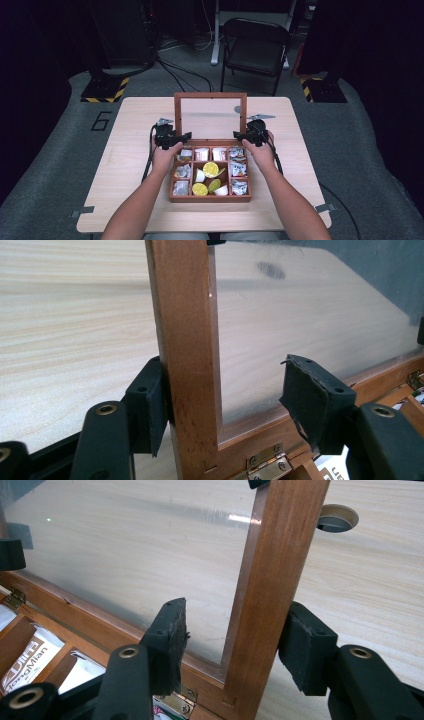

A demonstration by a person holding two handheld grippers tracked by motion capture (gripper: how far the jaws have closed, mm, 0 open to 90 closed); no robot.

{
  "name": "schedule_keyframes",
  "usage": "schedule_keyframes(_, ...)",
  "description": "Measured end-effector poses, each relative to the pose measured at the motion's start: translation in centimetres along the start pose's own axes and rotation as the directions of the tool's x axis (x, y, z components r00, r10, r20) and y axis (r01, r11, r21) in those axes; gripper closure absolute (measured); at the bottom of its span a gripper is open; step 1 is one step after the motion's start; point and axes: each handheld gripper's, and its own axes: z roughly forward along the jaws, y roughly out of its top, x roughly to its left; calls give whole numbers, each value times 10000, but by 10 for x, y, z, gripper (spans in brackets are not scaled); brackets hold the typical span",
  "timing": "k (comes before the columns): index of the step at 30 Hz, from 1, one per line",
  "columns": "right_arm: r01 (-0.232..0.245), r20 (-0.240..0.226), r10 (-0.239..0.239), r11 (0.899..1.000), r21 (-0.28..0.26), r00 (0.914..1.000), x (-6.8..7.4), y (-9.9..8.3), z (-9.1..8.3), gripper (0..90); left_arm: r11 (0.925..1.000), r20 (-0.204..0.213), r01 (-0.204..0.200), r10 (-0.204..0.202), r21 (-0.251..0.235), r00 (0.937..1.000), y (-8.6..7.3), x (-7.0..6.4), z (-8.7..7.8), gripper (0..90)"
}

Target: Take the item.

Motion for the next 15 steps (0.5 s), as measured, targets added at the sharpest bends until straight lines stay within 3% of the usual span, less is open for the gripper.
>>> schedule_keyframes(15, -333, -46, 334, 9994, 121, 9994, -3, -1, 8, 429, 9993, 156, 285, -289, 238, 9995, 1, 4, 8, 333)
